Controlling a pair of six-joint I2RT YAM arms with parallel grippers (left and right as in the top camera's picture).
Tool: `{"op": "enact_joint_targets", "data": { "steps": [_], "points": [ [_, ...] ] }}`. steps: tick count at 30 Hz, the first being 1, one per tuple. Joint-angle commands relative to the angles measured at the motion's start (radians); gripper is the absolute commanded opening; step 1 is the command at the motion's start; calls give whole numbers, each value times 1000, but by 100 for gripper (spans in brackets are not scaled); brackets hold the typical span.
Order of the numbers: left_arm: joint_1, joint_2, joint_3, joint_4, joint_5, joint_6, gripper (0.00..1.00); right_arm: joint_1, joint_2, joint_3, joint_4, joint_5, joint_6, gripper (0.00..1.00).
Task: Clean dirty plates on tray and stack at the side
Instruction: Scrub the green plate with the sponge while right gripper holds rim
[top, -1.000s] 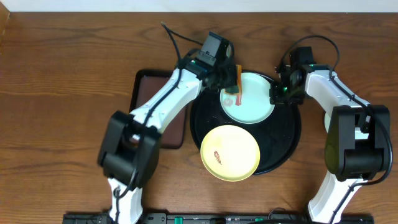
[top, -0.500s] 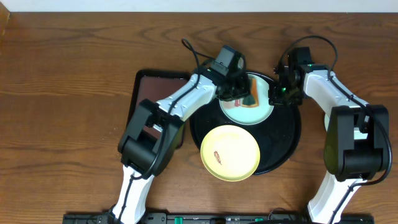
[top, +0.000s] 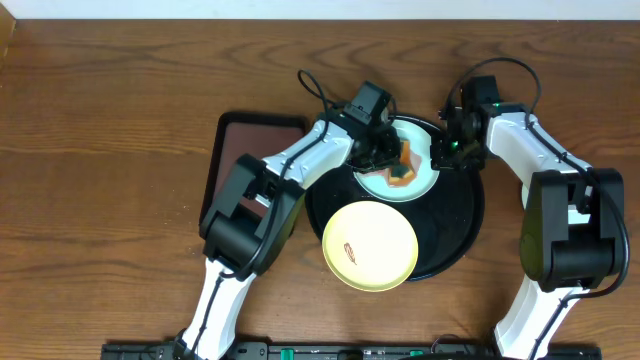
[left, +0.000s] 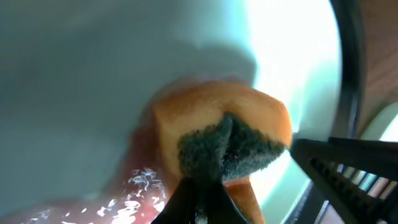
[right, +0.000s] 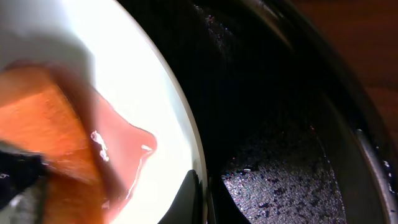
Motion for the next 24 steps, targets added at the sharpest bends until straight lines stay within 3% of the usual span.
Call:
{"op": "enact_joint_targets", "data": {
  "steps": [1, 10, 24],
  "points": [
    [56, 33, 2, -93, -156, 69, 7, 17, 13, -7, -20, 14, -18, 1],
    [92, 33, 89, -303, -364, 187, 7, 16, 13, -7, -20, 14, -18, 1],
    [-103, 36, 103, -153, -322, 105, 7, 16, 13, -7, -21, 14, -18, 1]
  ]
}}
